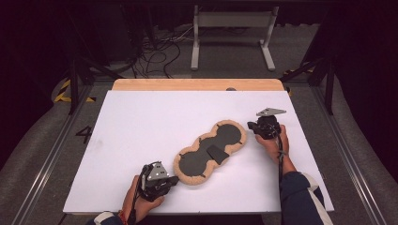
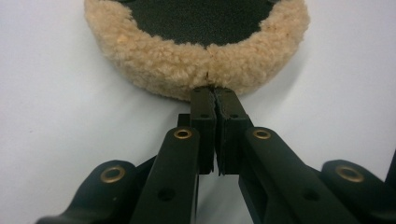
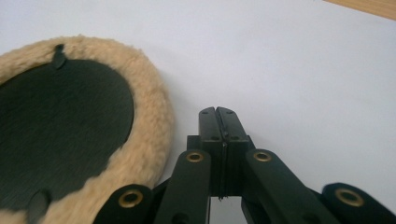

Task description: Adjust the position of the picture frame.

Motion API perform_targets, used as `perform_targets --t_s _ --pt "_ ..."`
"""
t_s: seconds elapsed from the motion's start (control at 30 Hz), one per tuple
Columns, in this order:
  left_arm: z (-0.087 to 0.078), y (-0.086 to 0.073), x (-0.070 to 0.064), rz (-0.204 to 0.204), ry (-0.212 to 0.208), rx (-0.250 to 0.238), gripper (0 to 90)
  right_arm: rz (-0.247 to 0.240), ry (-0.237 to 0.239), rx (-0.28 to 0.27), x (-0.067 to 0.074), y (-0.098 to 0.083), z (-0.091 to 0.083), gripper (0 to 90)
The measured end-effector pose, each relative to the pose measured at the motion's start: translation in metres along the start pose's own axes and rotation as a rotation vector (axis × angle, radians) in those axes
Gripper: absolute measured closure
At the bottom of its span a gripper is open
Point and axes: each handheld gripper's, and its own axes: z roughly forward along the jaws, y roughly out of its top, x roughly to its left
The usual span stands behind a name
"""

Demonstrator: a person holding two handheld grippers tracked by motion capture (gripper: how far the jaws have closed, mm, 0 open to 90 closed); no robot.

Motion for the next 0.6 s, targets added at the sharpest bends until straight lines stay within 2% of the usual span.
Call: perform_targets --t_s 0.07,0.1,0.13,0.2,0.3,0.37,0.4,0.43,0.5,0.57,0.6 --pt "0.001 0.000 -0.003 0.012 0.020 0.000 88.1 -0.014 0.037 0.042 0.004 0.001 0.013 90.0" --pt "0.001 0.000 -0.003 0.012 0.020 0.000 88.2 -0.014 0.037 0.042 0.004 0.001 0.013 90.0" --pt "0.001 0.001 -0.005 0.027 0.032 -0.001 88.2 -0.037 0.024 0.053 0.006 0.001 0.017 90.0" --pt "0.002 0.001 -0.006 0.021 0.044 -0.002 88.3 -0.058 0.030 0.054 0.008 0.005 0.020 90.0" --pt "0.003 0.002 -0.010 0.024 0.085 0.003 89.0 -0.052 0.071 0.054 0.003 0.006 0.022 90.0" --pt "0.004 0.003 -0.013 0.023 0.116 0.004 89.4 -0.066 0.084 0.058 0.000 0.007 0.022 90.0" --pt "0.004 0.003 -0.013 0.023 0.116 0.004 89.5 -0.066 0.084 0.058 0.000 0.007 0.022 90.0" --pt "0.004 0.003 -0.014 0.024 0.131 0.004 89.5 -0.079 0.087 0.067 -0.001 0.007 0.021 90.0" --pt "0.004 0.003 -0.011 0.014 0.132 0.006 89.5 -0.114 0.109 0.082 -0.003 0.009 0.020 90.0" --pt "0.003 0.003 -0.007 -0.007 0.145 0.005 89.5 -0.119 0.117 0.087 -0.004 0.008 0.019 90.0" --pt "0.003 0.003 -0.003 -0.006 0.134 0.007 89.6 -0.123 0.129 0.088 -0.004 0.006 0.017 90.0"
